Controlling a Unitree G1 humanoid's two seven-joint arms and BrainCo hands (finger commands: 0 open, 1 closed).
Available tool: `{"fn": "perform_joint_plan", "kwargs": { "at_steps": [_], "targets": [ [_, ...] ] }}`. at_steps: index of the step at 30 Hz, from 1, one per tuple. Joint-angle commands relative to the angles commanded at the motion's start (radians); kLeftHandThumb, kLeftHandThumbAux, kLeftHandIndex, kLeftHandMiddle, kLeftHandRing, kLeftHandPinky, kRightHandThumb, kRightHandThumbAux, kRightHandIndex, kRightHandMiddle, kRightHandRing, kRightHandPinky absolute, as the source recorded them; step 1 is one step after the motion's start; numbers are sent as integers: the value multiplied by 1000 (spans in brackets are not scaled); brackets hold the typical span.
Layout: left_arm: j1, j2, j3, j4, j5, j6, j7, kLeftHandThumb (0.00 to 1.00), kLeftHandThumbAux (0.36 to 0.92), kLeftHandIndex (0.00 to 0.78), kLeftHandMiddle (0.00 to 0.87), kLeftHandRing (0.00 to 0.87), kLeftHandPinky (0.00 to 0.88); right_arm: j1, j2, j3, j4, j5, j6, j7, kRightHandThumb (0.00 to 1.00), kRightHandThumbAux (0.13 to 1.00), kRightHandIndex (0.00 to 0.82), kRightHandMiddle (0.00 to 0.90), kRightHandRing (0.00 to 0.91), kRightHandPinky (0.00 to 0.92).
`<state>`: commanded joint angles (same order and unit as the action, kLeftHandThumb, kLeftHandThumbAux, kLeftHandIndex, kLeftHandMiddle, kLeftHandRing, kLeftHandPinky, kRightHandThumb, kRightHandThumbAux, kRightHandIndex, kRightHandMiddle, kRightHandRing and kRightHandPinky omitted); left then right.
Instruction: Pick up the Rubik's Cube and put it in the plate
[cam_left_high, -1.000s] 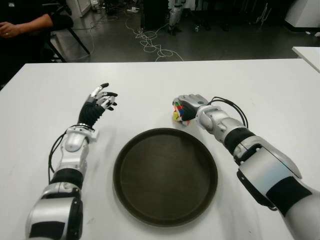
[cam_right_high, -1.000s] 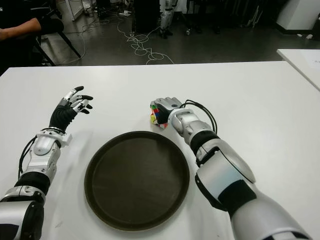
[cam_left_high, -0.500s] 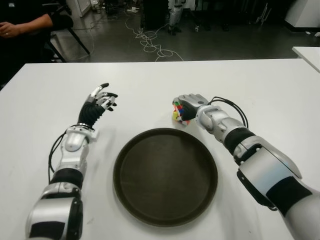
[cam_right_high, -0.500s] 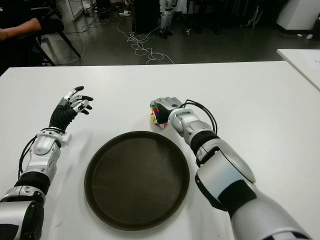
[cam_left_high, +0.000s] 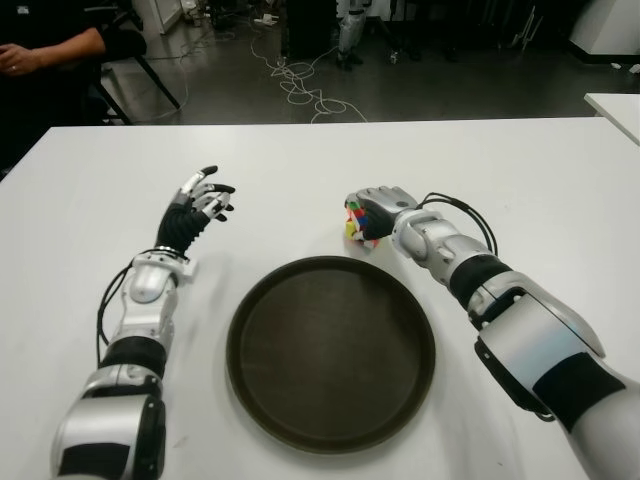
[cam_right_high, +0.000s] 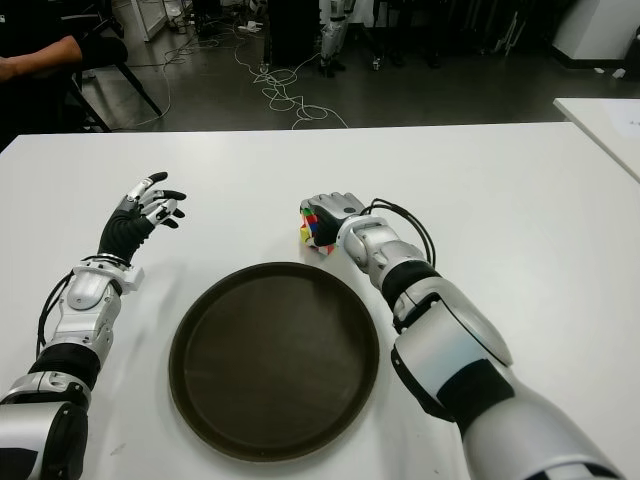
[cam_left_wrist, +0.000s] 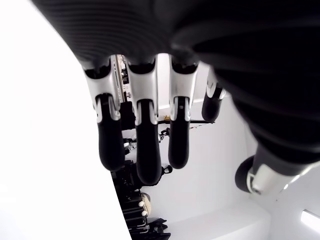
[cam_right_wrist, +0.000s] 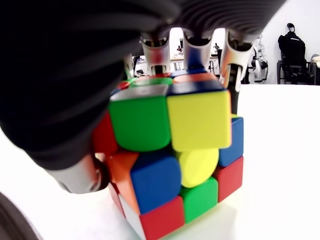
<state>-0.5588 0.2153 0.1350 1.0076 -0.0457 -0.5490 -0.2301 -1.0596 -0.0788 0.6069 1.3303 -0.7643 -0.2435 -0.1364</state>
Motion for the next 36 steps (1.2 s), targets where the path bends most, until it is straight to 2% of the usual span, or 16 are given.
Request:
{"fn": "perform_joint_plan", "kwargs": {
  "at_steps": [13, 21, 27, 29, 33, 36],
  "targets": [
    [-7, 2, -3, 12, 6, -9, 1, 95, 543, 127, 340, 428, 433, -49, -42, -1, -71, -3, -75, -37, 676, 742, 419, 650, 679, 696],
    [-11, -3, 0, 22, 1, -16, 1, 108, 553, 129, 354, 438, 447, -34, -114, -20, -220, 2, -139, -62, 676, 742, 420, 654, 691, 694],
    [-19, -4, -1, 33, 5, -19, 5, 114, 548, 127, 348, 431, 453, 22, -185, -56, -431, 11, -135, -20, 676, 741, 420, 659, 695, 702],
    [-22, -2, -6, 41, 14, -22, 14, 111, 542, 129, 344, 426, 447, 61, -210, -70, -521, 15, -129, -7, 676, 741, 420, 648, 685, 693],
    [-27, 0, -7, 53, 20, -24, 19, 104, 535, 131, 339, 418, 433, 123, -232, -84, -627, 11, -115, 1, 675, 741, 420, 620, 651, 651],
    [-28, -4, -2, 54, 14, -28, 15, 97, 539, 128, 345, 424, 439, 188, -254, -99, -738, 13, -109, 11, 676, 741, 420, 619, 648, 649]
  ]
}}
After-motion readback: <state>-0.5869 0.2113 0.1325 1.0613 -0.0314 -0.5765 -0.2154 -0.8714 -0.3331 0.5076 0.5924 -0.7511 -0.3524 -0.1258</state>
